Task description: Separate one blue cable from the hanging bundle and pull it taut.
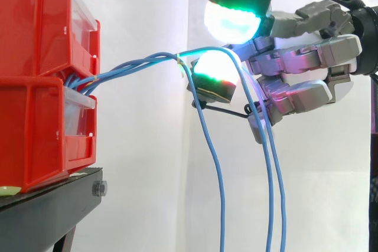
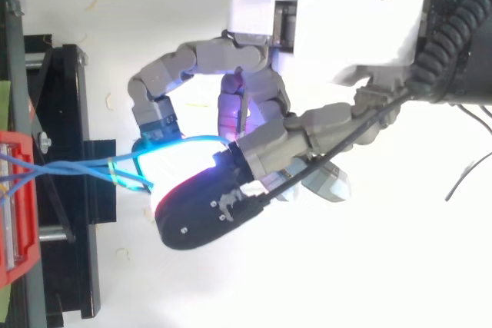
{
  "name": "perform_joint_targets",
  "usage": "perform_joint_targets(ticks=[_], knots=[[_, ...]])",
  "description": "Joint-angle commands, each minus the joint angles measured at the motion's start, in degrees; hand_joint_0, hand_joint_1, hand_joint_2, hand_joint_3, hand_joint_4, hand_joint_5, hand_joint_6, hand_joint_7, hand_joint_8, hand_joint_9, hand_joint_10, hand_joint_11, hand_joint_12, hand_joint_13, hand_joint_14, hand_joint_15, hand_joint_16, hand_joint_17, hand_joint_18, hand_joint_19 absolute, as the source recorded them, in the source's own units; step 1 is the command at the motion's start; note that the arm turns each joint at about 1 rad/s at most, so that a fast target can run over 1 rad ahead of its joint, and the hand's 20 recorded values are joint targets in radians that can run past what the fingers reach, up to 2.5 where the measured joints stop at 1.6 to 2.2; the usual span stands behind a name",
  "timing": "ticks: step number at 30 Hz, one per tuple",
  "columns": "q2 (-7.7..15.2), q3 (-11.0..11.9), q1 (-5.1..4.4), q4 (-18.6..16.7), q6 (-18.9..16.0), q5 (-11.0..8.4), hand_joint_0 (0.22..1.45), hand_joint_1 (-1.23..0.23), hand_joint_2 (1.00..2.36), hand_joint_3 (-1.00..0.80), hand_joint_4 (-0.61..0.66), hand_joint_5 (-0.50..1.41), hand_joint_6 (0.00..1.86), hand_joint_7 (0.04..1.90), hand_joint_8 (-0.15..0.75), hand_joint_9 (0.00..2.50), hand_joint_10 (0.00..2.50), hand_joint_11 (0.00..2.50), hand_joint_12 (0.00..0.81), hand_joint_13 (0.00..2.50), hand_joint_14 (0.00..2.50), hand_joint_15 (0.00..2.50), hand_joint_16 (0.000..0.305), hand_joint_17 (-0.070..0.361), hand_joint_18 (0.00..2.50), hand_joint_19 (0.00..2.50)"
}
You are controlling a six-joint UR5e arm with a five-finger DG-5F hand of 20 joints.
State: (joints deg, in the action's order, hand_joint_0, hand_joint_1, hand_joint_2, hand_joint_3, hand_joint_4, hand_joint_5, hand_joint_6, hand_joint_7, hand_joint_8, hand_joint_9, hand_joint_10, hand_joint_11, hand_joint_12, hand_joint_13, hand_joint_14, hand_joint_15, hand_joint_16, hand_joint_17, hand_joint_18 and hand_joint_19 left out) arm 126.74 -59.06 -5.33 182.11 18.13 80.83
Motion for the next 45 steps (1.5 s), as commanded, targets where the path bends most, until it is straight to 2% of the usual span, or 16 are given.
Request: perform_joint_targets(ticks=[1, 8, 12, 16, 18, 20, 22, 24, 28, 30, 32, 35, 39, 45], knots=[[0.00, 0.00, -0.12, -0.09, 1.03, -0.06, 0.71, -0.68, 1.01, -0.44, 0.07, 0.14, 0.50, 1.29, 0.114, 2.13, 0.03, 0.68, 0.289, 1.54, 0.02, 0.80, 0.047, 0.105, 0.87, 0.73], [0.00, 0.00, -0.30, -0.09, 1.03, -0.15, 0.73, -0.87, 1.01, -0.39, 0.05, 0.14, 0.50, 1.29, 0.140, 2.11, 0.03, 0.70, 0.287, 1.53, 0.03, 0.80, 0.047, 0.105, 0.87, 0.73], [0.00, 0.00, -0.38, -0.09, 1.11, -0.06, 0.71, -1.04, 1.00, -0.46, 0.09, 0.13, 0.50, 1.34, 0.169, 2.07, 0.03, 0.70, 0.298, 1.52, 0.03, 0.80, 0.047, 0.106, 0.87, 0.72], [0.00, 0.00, -0.47, -0.09, 1.47, 0.03, 0.64, -1.12, 1.00, -0.50, 0.12, 0.11, 0.51, 1.42, 0.187, 2.01, 0.03, 0.73, 0.308, 1.48, 0.02, 0.80, 0.049, 0.111, 0.85, 0.72], [0.00, 0.00, -0.47, -0.09, 1.90, 0.03, 0.59, -1.09, 1.00, -0.50, 0.13, 0.11, 0.52, 1.41, 0.190, 2.00, 0.03, 0.71, 0.312, 1.47, 0.03, 0.80, 0.051, 0.115, 0.85, 0.72], [0.00, 0.00, -0.47, -0.09, 2.34, 0.03, 0.49, -0.96, 1.00, -0.50, 0.14, 0.11, 0.50, 1.42, 0.193, 2.01, 0.03, 0.69, 0.332, 1.48, 0.02, 0.78, 0.056, 0.126, 0.87, 0.70], [0.00, 0.00, -0.47, -0.09, 2.78, 0.03, 0.45, -0.83, 1.00, -0.50, 0.13, 0.12, 0.50, 1.39, 0.184, 2.04, 0.03, 0.65, 0.343, 1.50, 0.02, 0.76, 0.060, 0.135, 0.89, 0.68], [0.00, 0.00, -0.47, -0.09, 3.05, 0.03, 0.47, -0.69, 1.00, -0.50, 0.13, 0.13, 0.50, 1.35, 0.166, 2.05, 0.03, 0.63, 0.334, 1.50, 0.02, 0.75, 0.059, 0.133, 0.87, 0.69], [0.00, 0.00, -0.56, -0.09, 3.57, 0.03, 0.55, -0.59, 1.00, -0.50, 0.11, 0.13, 0.50, 1.34, 0.133, 2.09, 0.03, 0.67, 0.300, 1.50, 0.02, 0.78, 0.051, 0.116, 0.81, 0.72], [0.00, 0.00, -0.65, -0.09, 3.66, 0.03, 0.60, -0.57, 1.00, -0.50, 0.11, 0.13, 0.50, 1.33, 0.126, 2.09, 0.03, 0.66, 0.292, 1.51, 0.02, 0.79, 0.049, 0.110, 0.81, 0.73], [0.00, 0.00, -0.65, -0.09, 3.84, 0.03, 0.67, -0.63, 1.00, -0.50, 0.12, 0.13, 0.50, 1.33, 0.126, 2.10, 0.03, 0.68, 0.292, 1.51, 0.02, 0.79, 0.047, 0.107, 0.83, 0.73], [0.00, 0.00, -0.82, -0.09, 3.84, -0.32, 0.72, -0.70, 1.01, -0.38, 0.12, 0.13, 0.50, 1.32, 0.126, 2.11, 0.03, 0.68, 0.289, 1.52, 0.02, 0.79, 0.047, 0.105, 0.85, 0.73], [0.00, 0.00, -0.91, -0.18, 3.84, -0.76, 0.72, -0.75, 1.02, -0.24, 0.12, 0.14, 0.50, 1.32, 0.114, 2.08, 0.03, 0.63, 0.290, 1.53, 0.03, 0.80, 0.046, 0.104, 0.86, 0.74], [0.00, 0.00, -1.18, -0.27, 3.84, -0.76, 0.72, -0.75, 1.02, -0.17, 0.12, 0.14, 0.50, 1.30, 0.129, 2.05, 0.02, 0.60, 0.287, 1.52, 0.03, 0.79, 0.046, 0.104, 0.86, 0.74]])
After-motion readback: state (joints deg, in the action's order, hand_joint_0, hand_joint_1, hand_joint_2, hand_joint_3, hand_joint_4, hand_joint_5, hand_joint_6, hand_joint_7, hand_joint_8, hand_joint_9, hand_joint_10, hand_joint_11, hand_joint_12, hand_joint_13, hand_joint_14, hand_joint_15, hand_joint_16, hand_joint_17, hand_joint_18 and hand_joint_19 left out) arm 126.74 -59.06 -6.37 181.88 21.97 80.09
